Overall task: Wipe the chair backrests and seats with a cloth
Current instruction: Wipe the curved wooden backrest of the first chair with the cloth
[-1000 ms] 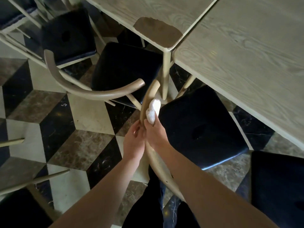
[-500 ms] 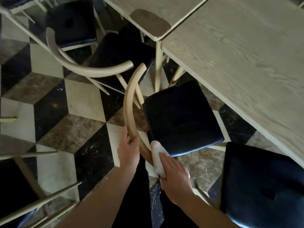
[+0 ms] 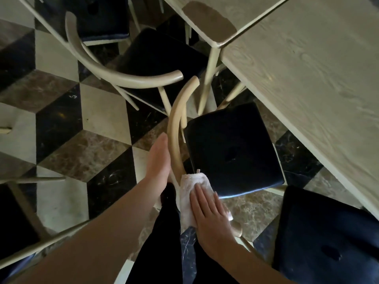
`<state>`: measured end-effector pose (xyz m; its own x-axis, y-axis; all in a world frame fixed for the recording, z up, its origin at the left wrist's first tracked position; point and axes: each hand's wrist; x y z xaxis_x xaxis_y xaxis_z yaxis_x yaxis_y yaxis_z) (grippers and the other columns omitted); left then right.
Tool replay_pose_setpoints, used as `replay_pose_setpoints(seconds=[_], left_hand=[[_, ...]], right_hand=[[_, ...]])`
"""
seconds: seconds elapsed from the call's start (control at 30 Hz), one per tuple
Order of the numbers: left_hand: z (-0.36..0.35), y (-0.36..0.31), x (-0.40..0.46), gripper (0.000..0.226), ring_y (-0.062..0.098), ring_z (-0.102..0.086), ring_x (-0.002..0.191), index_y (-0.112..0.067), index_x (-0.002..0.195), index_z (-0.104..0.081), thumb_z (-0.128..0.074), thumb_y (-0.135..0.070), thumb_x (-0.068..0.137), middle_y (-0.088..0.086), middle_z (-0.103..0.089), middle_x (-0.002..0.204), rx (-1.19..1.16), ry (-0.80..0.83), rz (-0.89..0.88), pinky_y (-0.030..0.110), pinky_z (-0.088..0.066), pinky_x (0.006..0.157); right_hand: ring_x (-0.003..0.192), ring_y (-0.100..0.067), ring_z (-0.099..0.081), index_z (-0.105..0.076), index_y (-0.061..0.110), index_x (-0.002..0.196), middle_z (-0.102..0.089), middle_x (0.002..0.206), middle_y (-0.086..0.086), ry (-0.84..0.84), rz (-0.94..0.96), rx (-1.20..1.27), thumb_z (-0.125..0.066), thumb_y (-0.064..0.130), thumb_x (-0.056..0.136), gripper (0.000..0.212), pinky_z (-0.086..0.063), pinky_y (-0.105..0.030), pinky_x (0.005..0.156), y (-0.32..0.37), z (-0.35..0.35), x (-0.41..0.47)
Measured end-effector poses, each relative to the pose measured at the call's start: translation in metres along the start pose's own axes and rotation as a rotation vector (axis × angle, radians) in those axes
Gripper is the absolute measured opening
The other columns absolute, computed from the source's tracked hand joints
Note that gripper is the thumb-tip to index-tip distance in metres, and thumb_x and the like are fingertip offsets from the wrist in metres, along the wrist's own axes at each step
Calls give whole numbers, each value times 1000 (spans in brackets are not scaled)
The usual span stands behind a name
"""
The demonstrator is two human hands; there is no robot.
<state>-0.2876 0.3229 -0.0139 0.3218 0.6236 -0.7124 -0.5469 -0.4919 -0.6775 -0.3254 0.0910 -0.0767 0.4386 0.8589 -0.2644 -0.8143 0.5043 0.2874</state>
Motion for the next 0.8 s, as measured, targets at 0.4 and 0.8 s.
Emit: replay_pose_setpoints(seconds=[0.4, 0.8], left_hand=[[24, -69, 82, 63, 26, -67, 111, -28, 143, -56, -24, -64, 103, 6, -69, 129, -187, 194, 158, 55, -49, 103], [35, -50, 85, 59, 25, -70, 109, -20, 138, -57, -25, -57, 106, 8, -73, 119, -203, 165, 194, 49, -53, 100]], right_hand=[[158, -25, 16, 4, 20, 165, 13, 173, -5, -30, -244, 71, -29, 45, 105, 73, -4, -58, 128, -11, 94, 273], [147, -28, -34, -57, 23, 137, -55, 144, 1, 152, 50, -452, -34, 47, 100, 50, -6, -68, 120, -24, 144, 323]])
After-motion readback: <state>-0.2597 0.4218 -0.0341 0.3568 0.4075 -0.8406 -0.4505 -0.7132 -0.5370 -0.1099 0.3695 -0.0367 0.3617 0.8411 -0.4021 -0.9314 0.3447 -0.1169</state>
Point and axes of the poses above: each hand's wrist, its own x-axis towards the middle knuckle, its own z-axis out of the back of the hand, y = z × x
